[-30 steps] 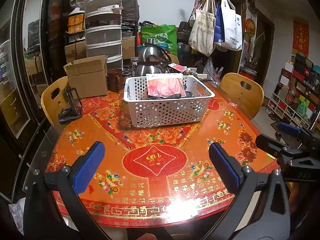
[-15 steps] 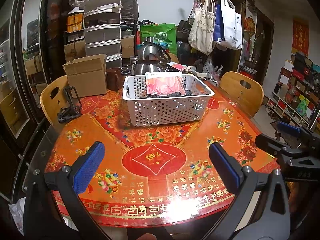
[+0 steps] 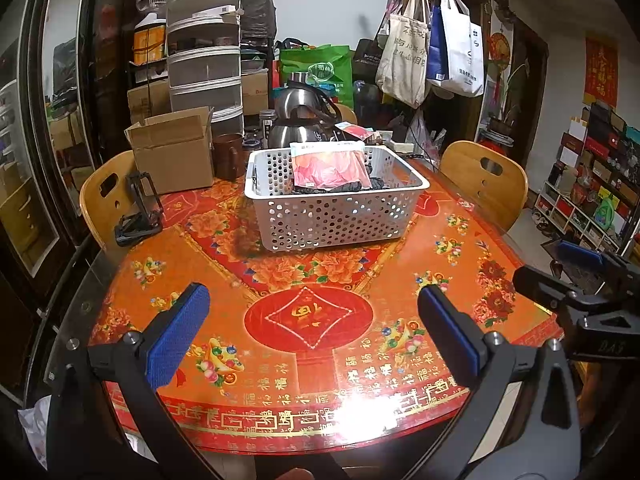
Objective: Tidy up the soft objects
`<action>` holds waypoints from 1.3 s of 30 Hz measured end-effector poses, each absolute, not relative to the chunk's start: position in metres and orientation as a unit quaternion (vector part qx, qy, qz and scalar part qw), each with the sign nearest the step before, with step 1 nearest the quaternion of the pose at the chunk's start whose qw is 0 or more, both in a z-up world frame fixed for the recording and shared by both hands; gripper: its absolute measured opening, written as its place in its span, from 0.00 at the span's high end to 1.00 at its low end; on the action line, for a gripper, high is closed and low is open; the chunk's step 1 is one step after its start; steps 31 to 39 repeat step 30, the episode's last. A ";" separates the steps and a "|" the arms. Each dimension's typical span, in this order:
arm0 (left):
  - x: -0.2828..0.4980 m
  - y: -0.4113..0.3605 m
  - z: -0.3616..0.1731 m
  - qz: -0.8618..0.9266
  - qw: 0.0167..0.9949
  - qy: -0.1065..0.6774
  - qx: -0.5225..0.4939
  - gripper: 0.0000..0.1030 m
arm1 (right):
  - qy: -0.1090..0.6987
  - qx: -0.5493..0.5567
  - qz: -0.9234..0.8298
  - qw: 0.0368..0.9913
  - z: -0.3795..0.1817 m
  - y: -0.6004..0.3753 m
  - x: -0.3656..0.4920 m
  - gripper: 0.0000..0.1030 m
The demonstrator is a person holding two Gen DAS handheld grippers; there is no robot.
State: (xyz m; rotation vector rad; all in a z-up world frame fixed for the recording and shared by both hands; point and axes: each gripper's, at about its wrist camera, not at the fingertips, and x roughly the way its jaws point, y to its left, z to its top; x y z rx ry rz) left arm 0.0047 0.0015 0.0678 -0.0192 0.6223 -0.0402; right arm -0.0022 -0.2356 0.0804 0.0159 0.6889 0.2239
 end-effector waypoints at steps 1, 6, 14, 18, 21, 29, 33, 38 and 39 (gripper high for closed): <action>0.005 0.001 0.068 -0.020 0.952 0.306 -0.010 0.00 | 0.337 0.008 0.109 0.935 0.081 -0.236 -0.002 0.00; 0.005 0.002 0.069 -0.020 0.952 0.306 -0.010 0.00 | 0.337 0.004 0.109 0.935 0.080 -0.235 -0.003 0.00; 0.005 0.001 0.068 -0.021 0.951 0.307 -0.010 0.00 | 0.336 0.005 0.107 0.936 0.079 -0.236 -0.003 0.00; 0.005 0.000 0.067 -0.020 0.951 0.307 -0.010 0.00 | 0.336 0.004 0.108 0.936 0.079 -0.236 -0.004 0.00; 0.005 0.001 0.068 -0.019 0.952 0.306 -0.010 0.00 | 0.336 0.003 0.108 0.936 0.079 -0.236 -0.004 0.00; 0.001 -0.001 0.057 -0.016 0.953 0.301 -0.011 0.00 | 0.336 0.002 0.108 0.936 0.079 -0.234 -0.004 0.00; 0.001 -0.001 0.057 -0.014 0.953 0.301 -0.011 0.00 | 0.336 0.001 0.108 0.936 0.079 -0.233 -0.004 0.00; 0.001 -0.001 0.057 -0.014 0.953 0.301 -0.011 0.00 | 0.336 0.001 0.108 0.936 0.079 -0.233 -0.004 0.00; 0.001 -0.001 0.057 -0.014 0.953 0.301 -0.011 0.00 | 0.336 0.001 0.108 0.936 0.079 -0.233 -0.004 0.00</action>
